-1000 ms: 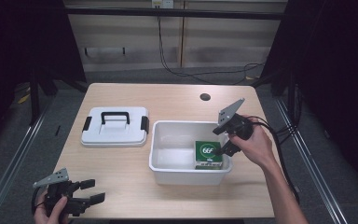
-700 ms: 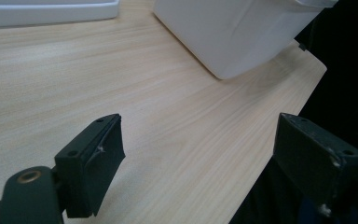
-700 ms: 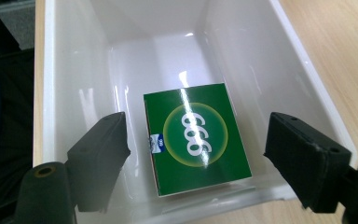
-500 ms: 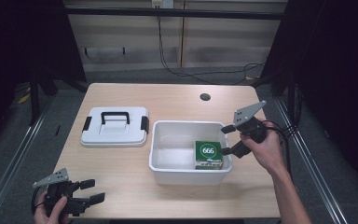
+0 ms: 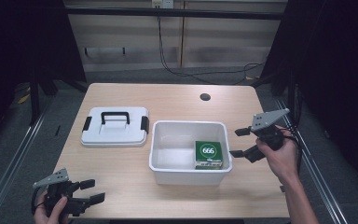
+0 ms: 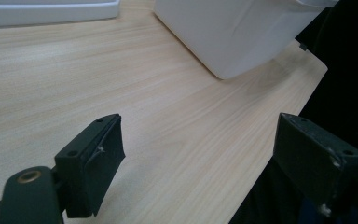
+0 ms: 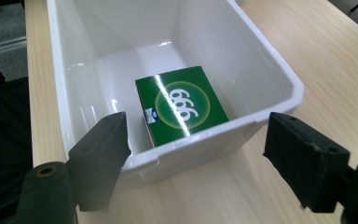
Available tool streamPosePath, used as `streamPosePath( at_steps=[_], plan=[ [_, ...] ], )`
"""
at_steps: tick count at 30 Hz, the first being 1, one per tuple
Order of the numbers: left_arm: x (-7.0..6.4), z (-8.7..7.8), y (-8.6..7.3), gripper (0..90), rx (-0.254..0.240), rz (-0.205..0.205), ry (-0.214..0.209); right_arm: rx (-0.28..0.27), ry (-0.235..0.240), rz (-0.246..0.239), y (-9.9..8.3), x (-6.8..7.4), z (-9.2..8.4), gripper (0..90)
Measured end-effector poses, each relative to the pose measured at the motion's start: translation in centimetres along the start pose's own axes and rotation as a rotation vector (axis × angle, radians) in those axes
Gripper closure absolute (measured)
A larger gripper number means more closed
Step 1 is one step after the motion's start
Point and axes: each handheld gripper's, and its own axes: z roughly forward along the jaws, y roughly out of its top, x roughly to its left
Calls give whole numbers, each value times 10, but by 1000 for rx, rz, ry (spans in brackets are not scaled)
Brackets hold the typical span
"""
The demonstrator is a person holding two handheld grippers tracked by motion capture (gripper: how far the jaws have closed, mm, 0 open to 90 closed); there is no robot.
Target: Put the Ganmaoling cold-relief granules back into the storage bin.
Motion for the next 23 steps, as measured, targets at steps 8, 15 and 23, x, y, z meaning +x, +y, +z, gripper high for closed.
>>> streamPosePath(
  at_steps=[8,15,23],
  plan=[
    [0,0,-1,160,1,-5,3,-29,-37,64,-27,5,-10,214],
    [0,0,-1,160,0,-3,4,-54,-84,120,-56,8,-20,229],
    [0,0,0,160,-1,1,0,-45,-116,180,-90,8,-5,195]
  ],
)
